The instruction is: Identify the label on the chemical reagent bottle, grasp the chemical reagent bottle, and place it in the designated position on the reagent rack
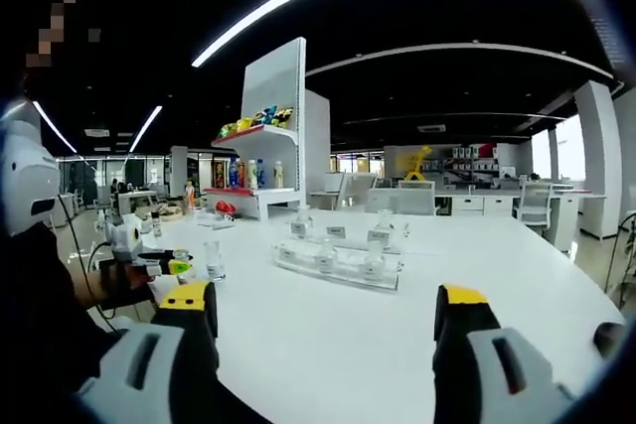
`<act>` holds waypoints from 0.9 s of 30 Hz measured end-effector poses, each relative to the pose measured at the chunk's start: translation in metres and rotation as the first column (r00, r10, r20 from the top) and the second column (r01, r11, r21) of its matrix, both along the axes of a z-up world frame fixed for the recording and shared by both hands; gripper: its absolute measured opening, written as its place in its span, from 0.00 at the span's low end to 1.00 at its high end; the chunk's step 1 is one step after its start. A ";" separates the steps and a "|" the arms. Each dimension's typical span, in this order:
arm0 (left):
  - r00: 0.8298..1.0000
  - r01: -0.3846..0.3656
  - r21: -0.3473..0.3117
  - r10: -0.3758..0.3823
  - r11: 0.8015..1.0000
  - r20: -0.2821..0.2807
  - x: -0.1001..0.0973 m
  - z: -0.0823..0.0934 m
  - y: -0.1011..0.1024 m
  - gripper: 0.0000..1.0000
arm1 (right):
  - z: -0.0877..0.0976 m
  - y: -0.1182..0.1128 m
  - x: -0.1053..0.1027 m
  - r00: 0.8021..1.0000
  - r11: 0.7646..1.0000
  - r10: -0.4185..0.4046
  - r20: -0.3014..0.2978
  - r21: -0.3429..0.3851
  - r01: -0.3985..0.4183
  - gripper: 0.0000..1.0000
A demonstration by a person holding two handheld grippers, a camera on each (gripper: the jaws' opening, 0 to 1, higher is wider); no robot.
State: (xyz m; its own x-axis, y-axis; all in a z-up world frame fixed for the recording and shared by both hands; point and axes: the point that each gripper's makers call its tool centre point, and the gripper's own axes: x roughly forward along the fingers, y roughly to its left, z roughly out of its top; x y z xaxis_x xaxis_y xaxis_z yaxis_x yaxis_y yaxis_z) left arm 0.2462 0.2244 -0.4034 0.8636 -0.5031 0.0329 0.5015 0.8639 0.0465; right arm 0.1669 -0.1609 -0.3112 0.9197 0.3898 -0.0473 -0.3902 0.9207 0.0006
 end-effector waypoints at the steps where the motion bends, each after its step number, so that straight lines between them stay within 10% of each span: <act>1: 1.000 -0.003 -0.002 0.003 1.000 0.001 0.000 0.000 0.000 0.24 | 0.000 -0.001 0.000 1.000 1.000 -0.002 0.000 -0.001 0.002 0.87; 27: 0.998 -0.037 -0.043 0.039 0.998 0.051 -0.006 0.022 -0.001 0.24 | -0.003 -0.009 0.001 1.000 1.000 -0.026 -0.004 0.005 0.026 0.87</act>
State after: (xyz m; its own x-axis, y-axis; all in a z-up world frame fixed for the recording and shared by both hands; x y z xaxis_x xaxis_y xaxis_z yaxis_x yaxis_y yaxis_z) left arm 0.2400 0.2237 -0.3811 0.8787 -0.4671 0.0985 0.4661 0.8841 0.0345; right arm 0.1679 -0.1694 -0.3146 0.9293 0.3661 -0.0488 -0.3662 0.9305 0.0064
